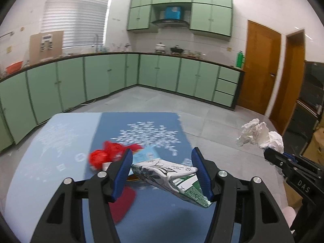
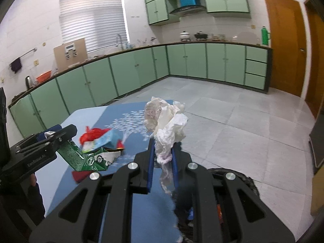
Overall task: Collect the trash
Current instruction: 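Carry tissue and carton over the bin and open both tools to drop them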
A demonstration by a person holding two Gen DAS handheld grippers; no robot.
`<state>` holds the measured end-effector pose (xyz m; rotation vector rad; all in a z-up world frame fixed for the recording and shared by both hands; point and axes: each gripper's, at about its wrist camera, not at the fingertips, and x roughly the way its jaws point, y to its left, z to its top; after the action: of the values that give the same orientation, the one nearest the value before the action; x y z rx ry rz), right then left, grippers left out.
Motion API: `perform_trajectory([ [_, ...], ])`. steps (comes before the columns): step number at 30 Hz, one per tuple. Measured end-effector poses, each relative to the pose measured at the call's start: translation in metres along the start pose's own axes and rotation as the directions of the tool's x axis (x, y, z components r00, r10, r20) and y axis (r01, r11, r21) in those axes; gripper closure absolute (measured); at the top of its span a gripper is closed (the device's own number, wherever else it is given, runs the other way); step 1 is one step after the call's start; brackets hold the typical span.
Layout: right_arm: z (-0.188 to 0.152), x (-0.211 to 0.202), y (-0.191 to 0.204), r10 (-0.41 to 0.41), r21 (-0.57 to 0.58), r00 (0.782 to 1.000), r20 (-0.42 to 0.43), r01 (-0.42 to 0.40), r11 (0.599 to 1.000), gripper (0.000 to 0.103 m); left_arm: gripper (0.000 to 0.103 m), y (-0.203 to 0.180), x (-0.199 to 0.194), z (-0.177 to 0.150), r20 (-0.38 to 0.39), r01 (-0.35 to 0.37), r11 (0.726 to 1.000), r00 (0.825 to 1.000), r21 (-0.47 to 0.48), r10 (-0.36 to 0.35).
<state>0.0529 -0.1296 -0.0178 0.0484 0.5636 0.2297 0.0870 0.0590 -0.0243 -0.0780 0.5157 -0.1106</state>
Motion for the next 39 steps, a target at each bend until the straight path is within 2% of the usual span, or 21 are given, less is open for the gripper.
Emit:
perform_trajectory([
  [8, -0.010, -0.016, -0.053, -0.112, 0.054, 0.994, 0.003, 0.111, 0.992, 0.089, 0.044, -0.058, 0.019, 0.003, -0.007, 0.119, 0.990, 0.993, 0.071, -0.119],
  [19, -0.031, -0.031, -0.114, -0.238, 0.126, 0.971, -0.008, 0.237, 0.963, 0.089, 0.044, -0.142, 0.055, -0.006, -0.041, 0.249, 0.958, 0.968, 0.140, -0.246],
  [32, -0.069, -0.008, -0.161, -0.291, 0.199, 0.952, -0.095, 0.305, 0.931, 0.088, 0.044, -0.184, 0.097, -0.024, -0.119, 0.292, 0.941, 0.954, 0.171, -0.274],
  [36, -0.075, 0.005, -0.166, -0.287, 0.206, 0.949, -0.128, 0.309, 0.929, 0.082, 0.043, -0.191, 0.108, -0.029, -0.165, 0.310, 0.935, 0.945, 0.174, -0.283],
  [39, -0.078, 0.010, -0.170, -0.284, 0.221, 0.949, -0.139, 0.309, 0.925, 0.067, 0.043, -0.193, 0.113, -0.029, -0.193, 0.326, 0.929, 0.937, 0.176, -0.292],
])
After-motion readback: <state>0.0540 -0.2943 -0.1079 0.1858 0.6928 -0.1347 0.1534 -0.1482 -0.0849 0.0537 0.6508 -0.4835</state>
